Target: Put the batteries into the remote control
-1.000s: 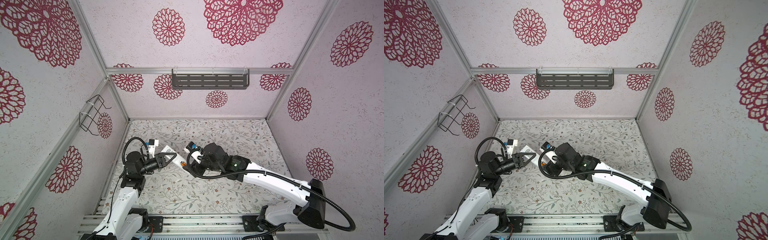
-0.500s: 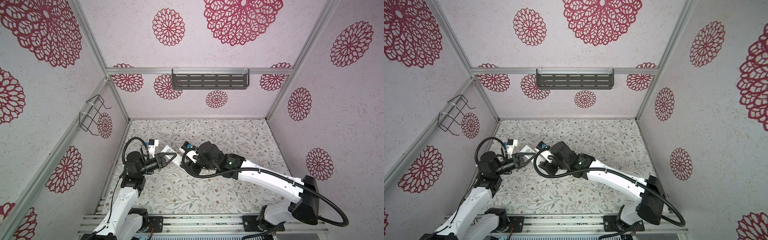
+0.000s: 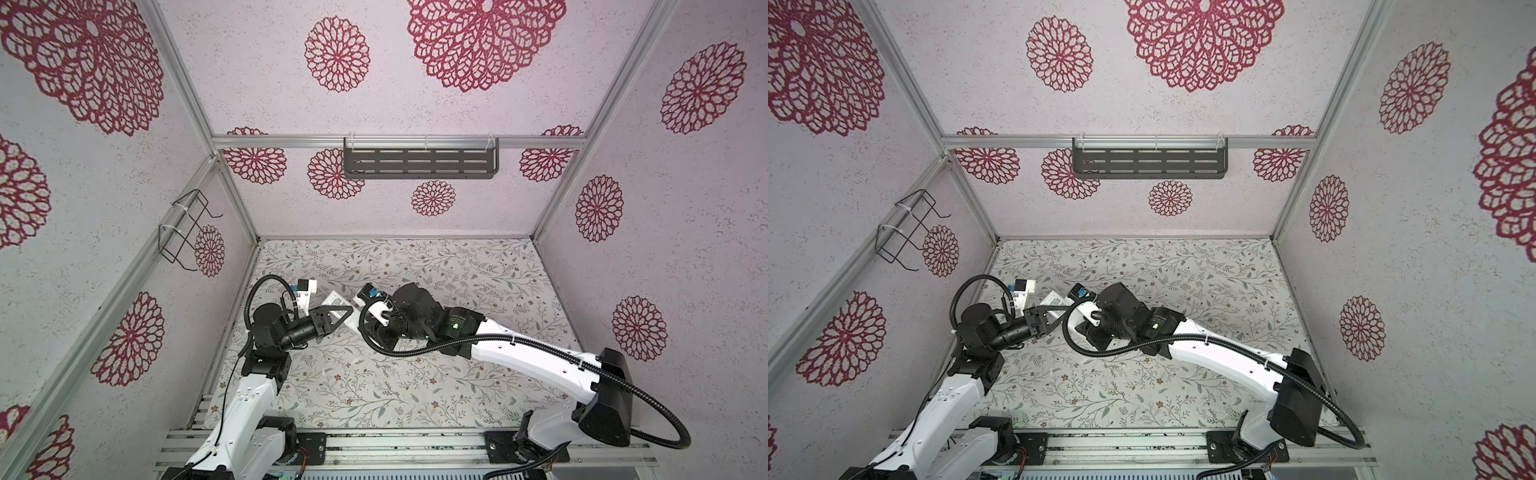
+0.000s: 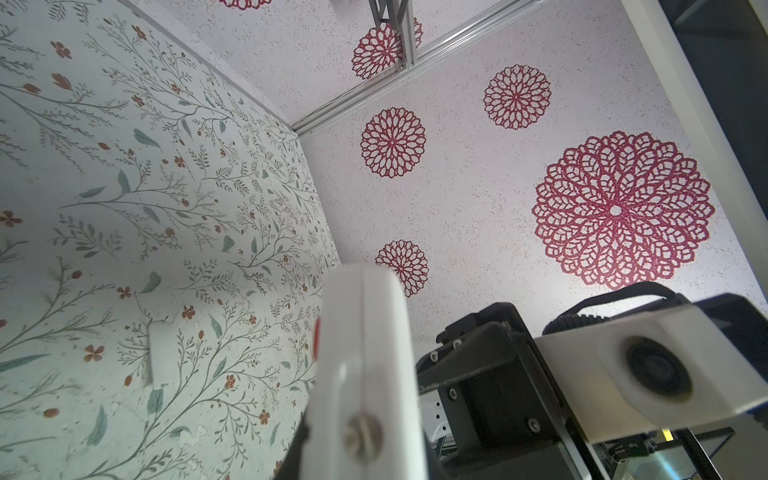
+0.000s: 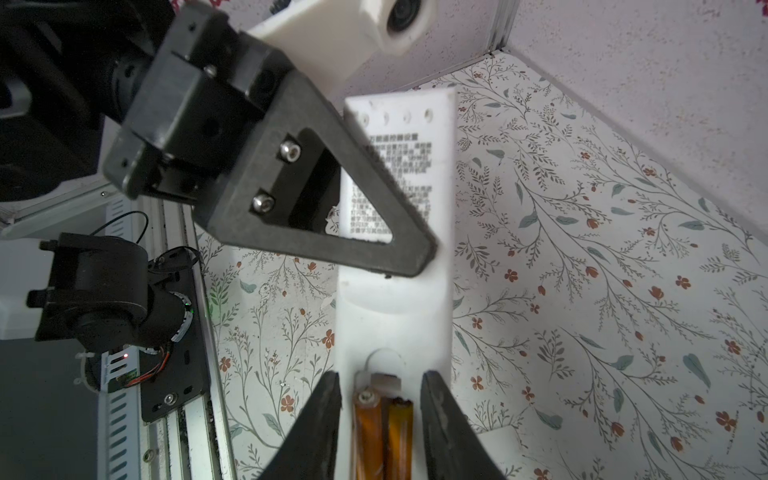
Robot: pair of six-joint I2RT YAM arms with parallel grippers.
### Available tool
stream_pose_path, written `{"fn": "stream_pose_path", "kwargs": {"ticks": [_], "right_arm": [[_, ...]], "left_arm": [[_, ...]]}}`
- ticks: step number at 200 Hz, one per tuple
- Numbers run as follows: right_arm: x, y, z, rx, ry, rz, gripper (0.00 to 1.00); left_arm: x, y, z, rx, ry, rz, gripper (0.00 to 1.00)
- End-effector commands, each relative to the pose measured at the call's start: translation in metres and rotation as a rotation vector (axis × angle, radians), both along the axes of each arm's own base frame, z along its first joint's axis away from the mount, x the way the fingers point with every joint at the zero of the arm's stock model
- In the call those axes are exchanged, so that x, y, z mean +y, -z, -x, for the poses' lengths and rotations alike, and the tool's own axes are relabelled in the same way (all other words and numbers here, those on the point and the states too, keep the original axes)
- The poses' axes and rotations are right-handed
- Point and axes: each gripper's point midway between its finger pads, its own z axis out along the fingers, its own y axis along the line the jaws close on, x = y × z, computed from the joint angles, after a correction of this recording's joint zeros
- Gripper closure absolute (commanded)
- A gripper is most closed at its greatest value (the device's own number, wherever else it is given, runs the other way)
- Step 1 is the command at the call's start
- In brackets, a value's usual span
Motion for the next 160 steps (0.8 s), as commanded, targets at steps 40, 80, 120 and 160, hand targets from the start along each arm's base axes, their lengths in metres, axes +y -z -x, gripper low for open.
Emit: {"fn": "stream_pose_path", "kwargs": {"ticks": [40,80,120,160], "right_arm": [[0.013,-0.017,0.008,-0.011,-0.047,-0.045,0.72],[0.012,-0.012,0.008,-0.008,-0.032,-0.033,0.81],[0.009,-0.010,0.004,-0.020,-0.009,-0.023,0.82],[0.009,-0.007,0.004,-0.016,-0.008,-0.013,0.89]], "left_arm": [[0.002,-0.010,0.000,-0.050,-0.006,0.008,1.00],[0.003,-0.010,0.000,-0.050,-0.009,0.008,1.00],[0.003,-0.010,0.000,-0.049,-0.009,0.008,1.00],[0.003,-0.011,0.000,-0.050,-0.009,0.009,1.00]]}}
